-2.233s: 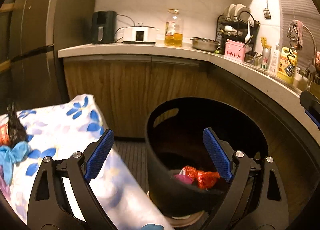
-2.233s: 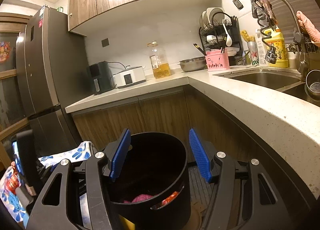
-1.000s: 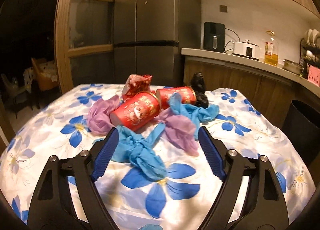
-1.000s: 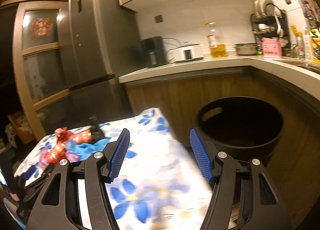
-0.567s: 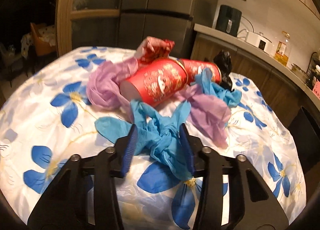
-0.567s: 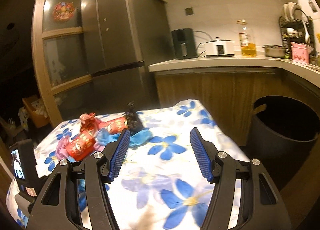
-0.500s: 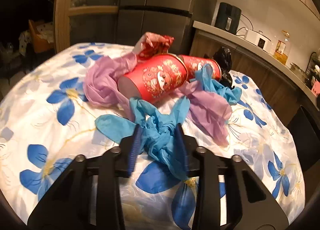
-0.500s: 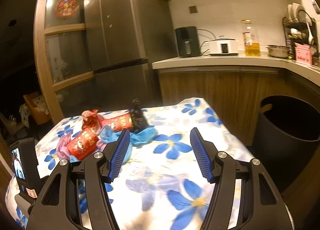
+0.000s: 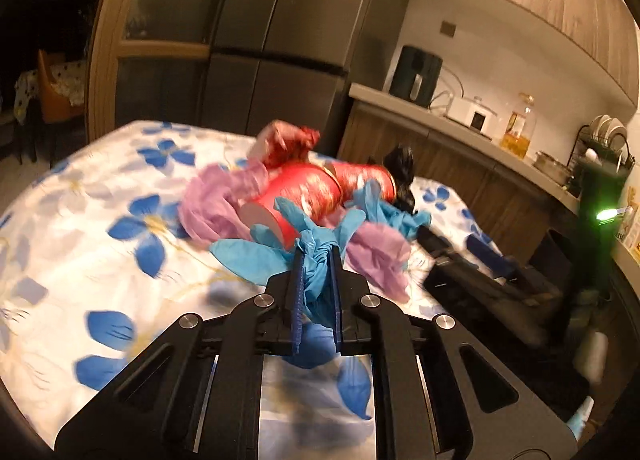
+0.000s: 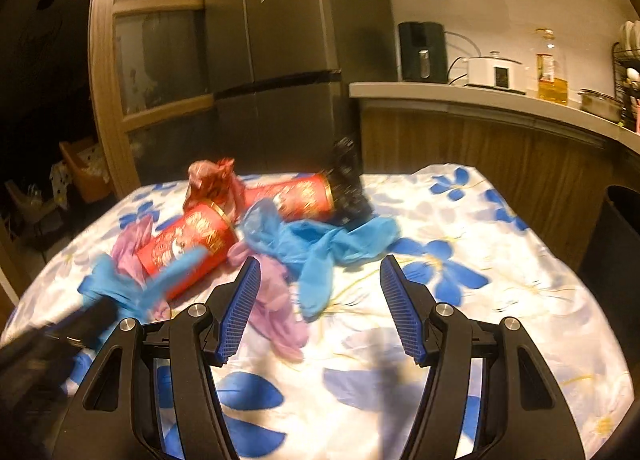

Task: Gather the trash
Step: 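Grasp a blue glove with the left tool while the right tool grasps a pink glove, then lift and carry the blue and pink gloves over the black bin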

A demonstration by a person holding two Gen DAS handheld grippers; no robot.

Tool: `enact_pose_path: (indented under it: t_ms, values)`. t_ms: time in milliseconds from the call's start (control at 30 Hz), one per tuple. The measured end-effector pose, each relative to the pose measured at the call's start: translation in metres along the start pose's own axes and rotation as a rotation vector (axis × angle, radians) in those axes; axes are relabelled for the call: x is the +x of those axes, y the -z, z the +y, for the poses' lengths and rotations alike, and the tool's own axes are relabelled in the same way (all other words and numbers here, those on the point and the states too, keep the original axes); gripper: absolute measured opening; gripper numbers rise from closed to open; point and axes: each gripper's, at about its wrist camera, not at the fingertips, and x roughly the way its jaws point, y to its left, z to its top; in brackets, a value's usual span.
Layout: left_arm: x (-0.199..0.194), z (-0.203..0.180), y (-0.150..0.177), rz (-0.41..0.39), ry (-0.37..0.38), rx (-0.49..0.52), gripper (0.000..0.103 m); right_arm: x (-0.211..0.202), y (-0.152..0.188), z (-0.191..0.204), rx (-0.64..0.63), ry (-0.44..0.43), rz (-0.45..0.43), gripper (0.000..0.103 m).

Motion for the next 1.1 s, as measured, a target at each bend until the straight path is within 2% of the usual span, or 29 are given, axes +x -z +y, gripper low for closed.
enact_pose_path:
  t_ms: [167,267,367,433,467,533,767,967,1100]
  values:
    - [-0.008,0.014,-0.005,-0.008,-0.017,-0.014,0.011,0.019,0.001,0.011,-0.012,-0.023,0.044,0.058]
    - [-0.008,0.018,-0.004,-0.002,-0.023,-0.016,0.011,0.027,0.003,0.012,-0.010,-0.032,0.072,0.051]
    - [-0.011,0.020,-0.005,-0.005,-0.027,-0.011,0.011,0.033,0.005,0.014,-0.013,-0.042,0.098,0.039]
    - [-0.012,0.021,-0.006,-0.008,-0.027,-0.008,0.011,0.034,0.006,0.014,-0.014,-0.053,0.102,0.024]
    - [-0.013,0.020,-0.007,-0.010,-0.026,-0.005,0.011,0.033,0.006,0.014,-0.016,-0.065,0.104,0.021]
    - [-0.014,0.018,-0.007,-0.014,-0.026,-0.001,0.011,0.031,0.006,0.015,-0.019,-0.078,0.098,0.009]
    - [-0.020,0.014,-0.009,-0.019,-0.027,0.006,0.011,0.007,0.005,0.013,-0.027,-0.150,0.087,0.004]
    - [-0.026,0.003,-0.009,-0.016,-0.016,0.009,0.011,-0.035,0.001,-0.002,-0.026,-0.202,0.041,0.003]
    - [-0.030,-0.012,-0.007,-0.020,-0.004,0.032,0.011,-0.059,0.000,-0.017,-0.012,-0.197,0.008,0.003]
